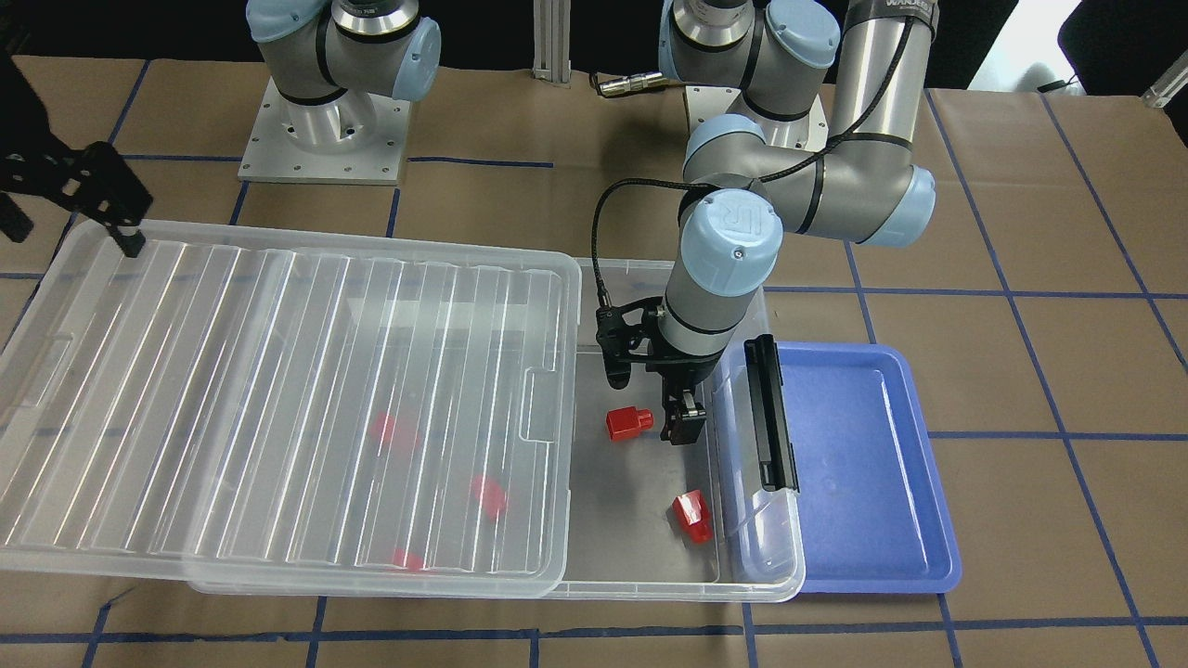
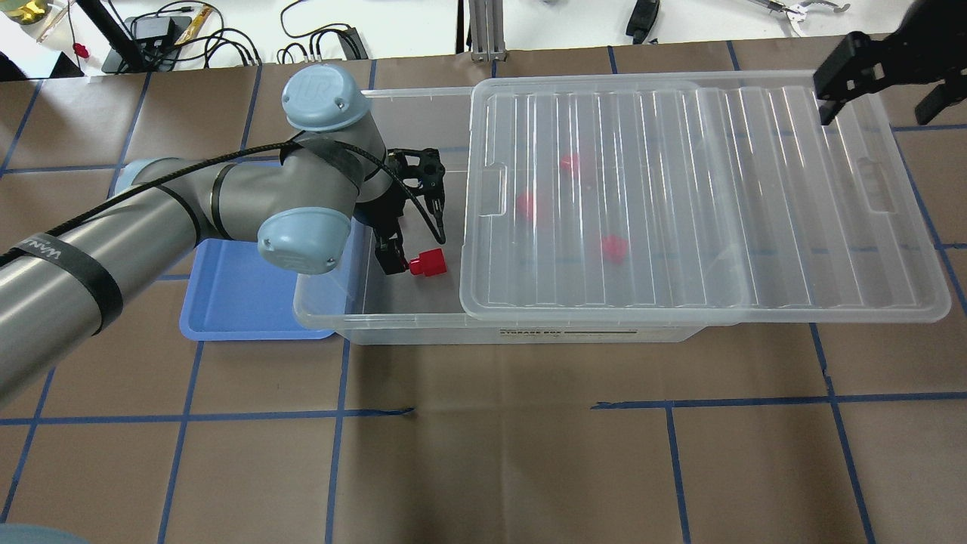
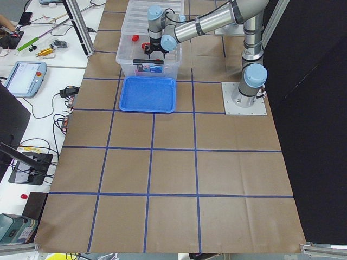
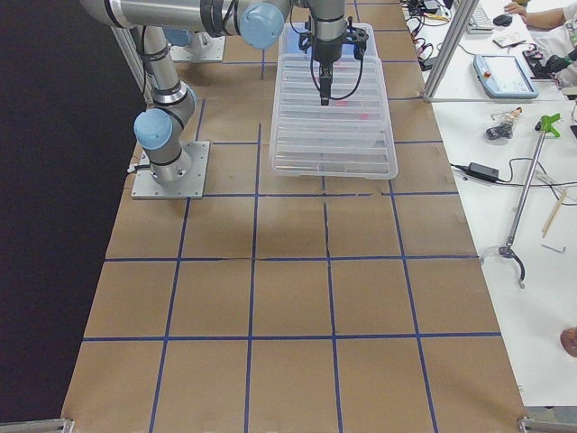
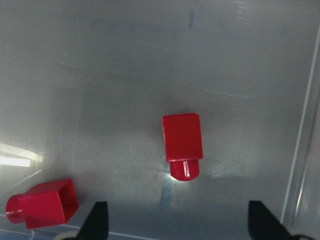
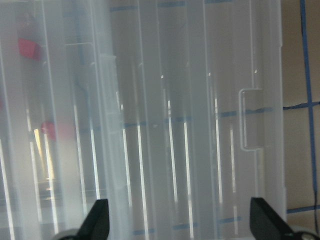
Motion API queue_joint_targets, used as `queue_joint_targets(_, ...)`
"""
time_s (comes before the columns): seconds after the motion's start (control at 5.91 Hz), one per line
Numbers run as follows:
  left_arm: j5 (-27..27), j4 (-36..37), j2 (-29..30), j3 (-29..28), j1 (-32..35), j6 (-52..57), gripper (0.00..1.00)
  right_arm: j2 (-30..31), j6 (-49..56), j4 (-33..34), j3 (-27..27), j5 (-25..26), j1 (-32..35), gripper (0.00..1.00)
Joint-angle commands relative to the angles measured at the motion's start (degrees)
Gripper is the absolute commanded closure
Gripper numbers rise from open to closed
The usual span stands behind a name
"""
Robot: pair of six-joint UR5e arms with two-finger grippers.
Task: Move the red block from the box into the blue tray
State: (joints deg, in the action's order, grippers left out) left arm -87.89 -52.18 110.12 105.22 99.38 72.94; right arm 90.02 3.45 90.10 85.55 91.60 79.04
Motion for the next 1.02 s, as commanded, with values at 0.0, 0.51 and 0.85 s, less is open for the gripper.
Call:
queue_joint_targets(0.0,0.26,6.79,3.76,1.83,0.38,-0.35,0.02,-0.46,-13.33,-1.5,-1.17,-2.38,9.69,0.0)
queue_joint_targets(0.51,4.65,8.32,5.19,2.01,0.47,-0.35,0.12,-0.63,-13.73,-1.77,-0.91,-2.3,10.78,0.0)
queue_joint_targets(0.85,4.05,9.11,6.77,1.4,0.56,-0.78,0.87,-0.9,-13.2,-1.59,-0.82,-2.21,10.69,0.0)
